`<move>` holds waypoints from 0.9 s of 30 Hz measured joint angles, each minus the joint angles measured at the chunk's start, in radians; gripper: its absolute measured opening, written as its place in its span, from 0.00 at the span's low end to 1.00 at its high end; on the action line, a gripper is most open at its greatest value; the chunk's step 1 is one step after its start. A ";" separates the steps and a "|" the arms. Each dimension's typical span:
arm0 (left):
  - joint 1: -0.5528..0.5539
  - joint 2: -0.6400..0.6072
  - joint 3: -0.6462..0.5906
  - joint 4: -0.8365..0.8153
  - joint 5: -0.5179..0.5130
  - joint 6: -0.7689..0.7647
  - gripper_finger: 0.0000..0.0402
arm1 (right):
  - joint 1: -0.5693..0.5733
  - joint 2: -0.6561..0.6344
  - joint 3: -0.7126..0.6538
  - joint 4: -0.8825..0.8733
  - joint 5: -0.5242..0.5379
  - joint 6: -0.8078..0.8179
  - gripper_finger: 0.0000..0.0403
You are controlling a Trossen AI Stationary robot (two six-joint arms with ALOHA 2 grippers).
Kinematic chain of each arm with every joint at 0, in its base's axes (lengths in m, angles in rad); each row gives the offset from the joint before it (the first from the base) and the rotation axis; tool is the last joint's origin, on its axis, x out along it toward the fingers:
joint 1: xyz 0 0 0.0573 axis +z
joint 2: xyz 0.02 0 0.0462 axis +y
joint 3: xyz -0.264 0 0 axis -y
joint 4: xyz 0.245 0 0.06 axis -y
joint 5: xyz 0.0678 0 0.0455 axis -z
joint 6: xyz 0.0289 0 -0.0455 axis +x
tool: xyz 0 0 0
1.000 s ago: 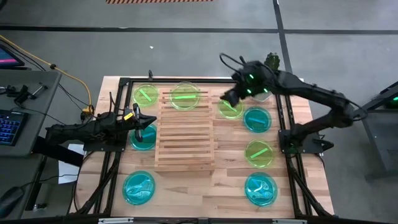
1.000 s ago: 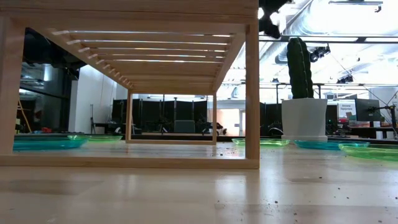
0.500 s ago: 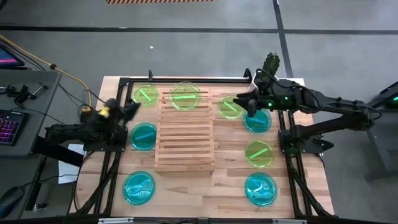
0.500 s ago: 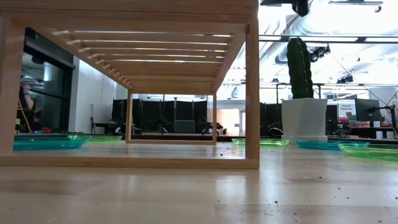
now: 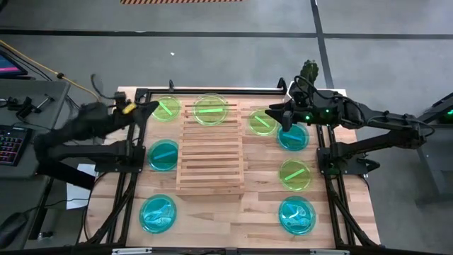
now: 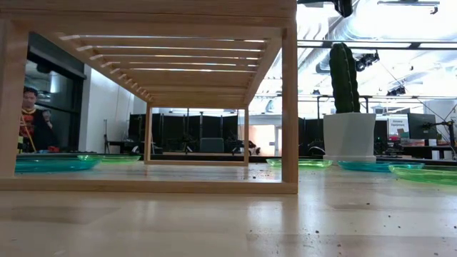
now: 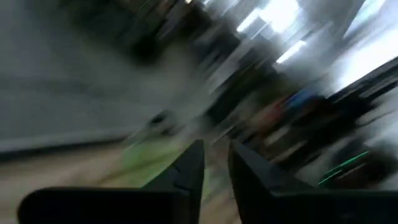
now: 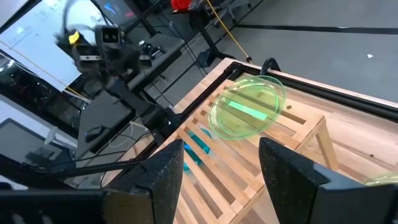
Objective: Place and stack plates onto a shelf
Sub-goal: Put the top left blue plate on the shelf
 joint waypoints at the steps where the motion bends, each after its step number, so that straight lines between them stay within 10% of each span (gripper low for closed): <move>1: 0.020 0.057 0.081 -0.158 -0.001 -0.011 0.20 | 0.000 0.000 0.000 -0.001 0.000 0.000 0.48; 8: 0.220 0.420 0.400 -0.887 0.119 0.031 0.29 | 0.000 0.000 0.000 -0.004 -0.001 -0.020 0.48; 13: 0.382 0.625 0.352 -0.915 0.404 0.285 0.29 | 0.000 0.000 0.000 -0.006 -0.008 -0.028 0.48; 27: 0.603 0.850 0.119 -0.767 0.565 0.706 0.29 | 0.000 0.001 0.000 -0.092 -0.029 -0.028 0.48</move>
